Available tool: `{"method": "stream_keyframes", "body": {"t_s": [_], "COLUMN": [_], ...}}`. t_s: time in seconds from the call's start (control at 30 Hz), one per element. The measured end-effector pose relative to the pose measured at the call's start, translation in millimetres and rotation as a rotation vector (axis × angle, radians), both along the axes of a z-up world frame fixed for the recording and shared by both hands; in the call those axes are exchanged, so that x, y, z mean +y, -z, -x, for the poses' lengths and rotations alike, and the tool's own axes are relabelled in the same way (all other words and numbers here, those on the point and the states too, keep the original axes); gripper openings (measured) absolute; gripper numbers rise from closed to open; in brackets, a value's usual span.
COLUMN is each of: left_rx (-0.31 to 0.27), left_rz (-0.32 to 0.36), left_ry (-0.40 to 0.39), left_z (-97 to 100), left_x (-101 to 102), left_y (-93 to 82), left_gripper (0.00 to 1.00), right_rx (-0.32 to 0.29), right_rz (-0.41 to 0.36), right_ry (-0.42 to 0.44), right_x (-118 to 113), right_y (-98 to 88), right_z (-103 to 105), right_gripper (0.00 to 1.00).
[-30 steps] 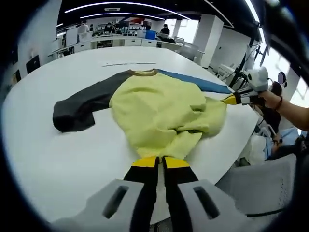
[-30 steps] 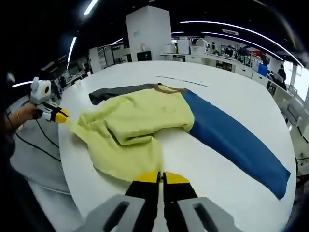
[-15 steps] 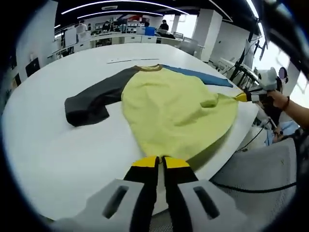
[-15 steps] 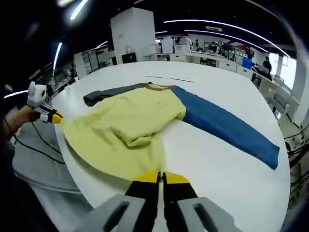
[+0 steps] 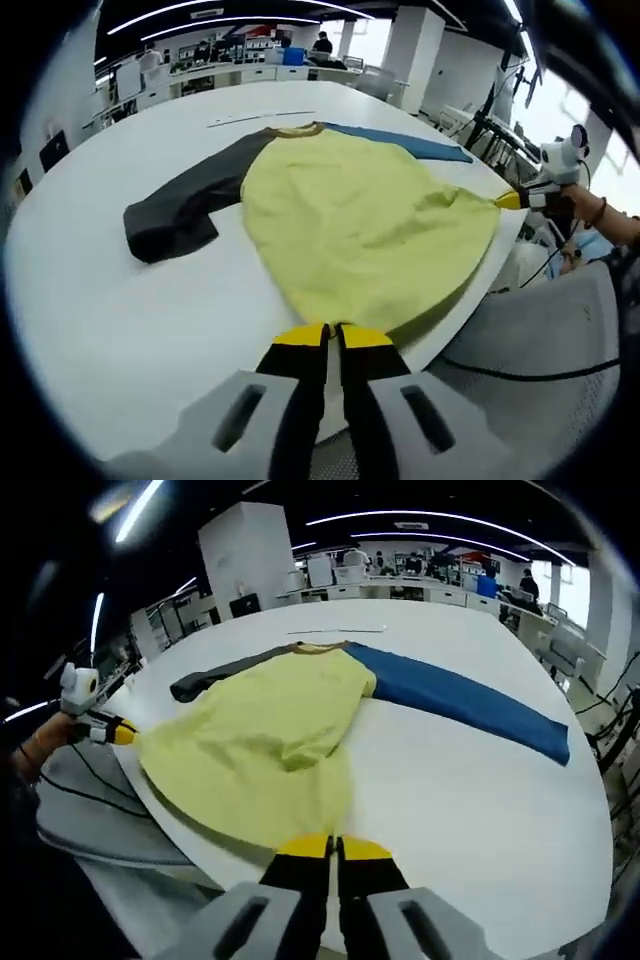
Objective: Fold the garment on the visible template until the final outline fits inside the template.
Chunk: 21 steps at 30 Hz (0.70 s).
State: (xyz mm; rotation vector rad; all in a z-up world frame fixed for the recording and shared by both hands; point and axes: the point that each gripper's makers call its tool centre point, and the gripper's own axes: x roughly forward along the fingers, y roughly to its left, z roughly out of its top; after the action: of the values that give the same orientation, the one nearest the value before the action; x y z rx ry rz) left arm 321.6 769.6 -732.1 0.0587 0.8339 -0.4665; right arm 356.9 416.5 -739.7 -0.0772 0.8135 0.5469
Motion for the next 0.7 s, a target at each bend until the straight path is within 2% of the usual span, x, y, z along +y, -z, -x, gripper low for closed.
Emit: {"method": "stream_keyframes", "body": {"t_s": [0.07, 0.1, 0.2, 0.33, 0.43, 0.57, 0.7], "left_rx": [-0.013, -0.012, -0.016, -0.001, 0.01, 0.024, 0.045], "left_rz": [-0.029, -0.039, -0.047, -0.052, -0.056, -0.069, -0.122], "left_ry": [0.014, 0.02, 0.028, 0.043, 0.052, 0.054, 0.041], "left_z": [0.9, 2.5, 4.3, 9.2, 13.4, 17.6, 22.6], "left_x": [2, 3, 4, 3, 2, 6, 17], "left_y": [-0.6, -0.1, 0.6, 4.4, 6.6, 12.2, 19.3], "left_gripper": [0.01, 0.01, 0.01, 0.01, 0.01, 0.01, 0.0], "right_rx": [0.001, -0.007, -0.015, -0.02, -0.003, 0.011, 0.017], "right_rz": [0.006, -0.007, 0.012, 0.069, 0.066, 0.075, 0.08], "right_ry": [0.01, 0.043, 0.056, 0.065, 0.095, 0.093, 0.092], "right_x": [0, 0, 1, -1, -4, -3, -2], "right_y": [-1.9, -3.9, -2.0, 8.1, 14.3, 21.4, 23.6], "right_z": [7, 10, 19, 26, 29, 35, 36], "right_gripper": [0.0, 0.0, 0.0, 0.0, 0.0, 0.0, 0.0]}}
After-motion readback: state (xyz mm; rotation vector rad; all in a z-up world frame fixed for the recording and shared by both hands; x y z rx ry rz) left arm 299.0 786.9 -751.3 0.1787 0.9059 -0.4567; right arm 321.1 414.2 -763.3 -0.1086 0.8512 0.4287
